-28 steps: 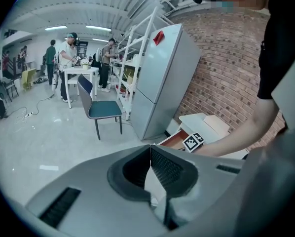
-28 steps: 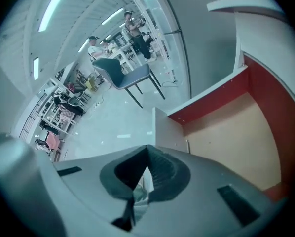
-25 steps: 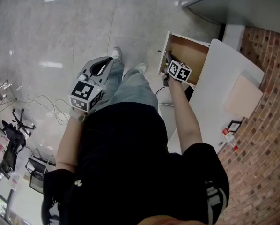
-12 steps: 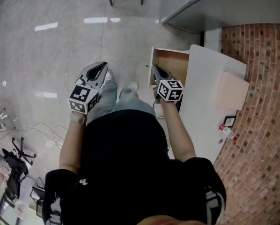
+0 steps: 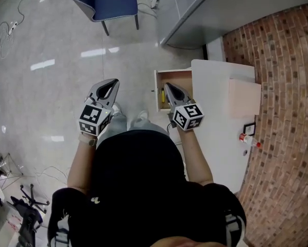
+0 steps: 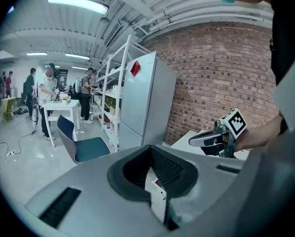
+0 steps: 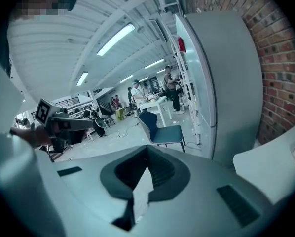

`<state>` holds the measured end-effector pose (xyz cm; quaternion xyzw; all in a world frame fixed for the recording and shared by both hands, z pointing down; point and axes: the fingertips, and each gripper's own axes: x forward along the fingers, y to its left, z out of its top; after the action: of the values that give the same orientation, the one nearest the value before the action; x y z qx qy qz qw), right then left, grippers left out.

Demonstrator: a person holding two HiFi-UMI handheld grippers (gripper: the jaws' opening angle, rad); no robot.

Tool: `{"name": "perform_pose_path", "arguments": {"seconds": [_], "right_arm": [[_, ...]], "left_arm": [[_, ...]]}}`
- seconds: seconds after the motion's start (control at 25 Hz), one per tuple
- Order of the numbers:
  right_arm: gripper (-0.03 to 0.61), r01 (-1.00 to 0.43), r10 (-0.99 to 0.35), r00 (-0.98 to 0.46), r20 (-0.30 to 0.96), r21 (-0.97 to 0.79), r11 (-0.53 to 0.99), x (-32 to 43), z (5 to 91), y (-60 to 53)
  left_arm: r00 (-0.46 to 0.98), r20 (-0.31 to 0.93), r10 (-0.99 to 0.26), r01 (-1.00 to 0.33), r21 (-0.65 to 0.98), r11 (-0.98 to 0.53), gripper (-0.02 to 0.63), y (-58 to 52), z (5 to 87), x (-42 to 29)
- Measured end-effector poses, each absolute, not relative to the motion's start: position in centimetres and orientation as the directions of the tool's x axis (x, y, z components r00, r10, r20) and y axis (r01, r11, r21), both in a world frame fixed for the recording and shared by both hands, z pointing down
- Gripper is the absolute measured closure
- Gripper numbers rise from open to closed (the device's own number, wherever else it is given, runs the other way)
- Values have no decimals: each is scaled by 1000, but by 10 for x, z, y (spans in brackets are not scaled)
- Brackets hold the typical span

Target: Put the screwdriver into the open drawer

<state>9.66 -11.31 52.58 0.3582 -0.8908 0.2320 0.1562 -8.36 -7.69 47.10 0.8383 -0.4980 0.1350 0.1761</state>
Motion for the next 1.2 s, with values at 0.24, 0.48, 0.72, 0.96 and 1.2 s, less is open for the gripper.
{"name": "perform_pose_path", "arguments": {"seconds": [0.24, 0.48, 0.72, 0.96, 1.2], "right_arm": [[569, -697, -611, -713, 345, -251, 672, 96, 459, -113], [569, -689, -641, -722, 260, -188, 700, 95, 399, -111], [569, -677, -651, -733, 197, -120, 726, 92, 360, -109], [569, -666, -650, -744, 155, -99, 739, 92, 339, -105], [569, -659, -648, -750, 133, -76, 748, 91, 328, -101]], "left_arm": [[534, 278, -798, -845, 192, -499, 609, -89, 419, -74], [563, 216, -798, -827, 152, -542, 609, -97, 379, -65], [593, 119, -796, -802, 169, -572, 609, -99, 341, -65], [611, 79, -787, -788, 153, -597, 609, -98, 317, -62], [620, 57, -783, -781, 146, -608, 609, -97, 308, -61]]}}
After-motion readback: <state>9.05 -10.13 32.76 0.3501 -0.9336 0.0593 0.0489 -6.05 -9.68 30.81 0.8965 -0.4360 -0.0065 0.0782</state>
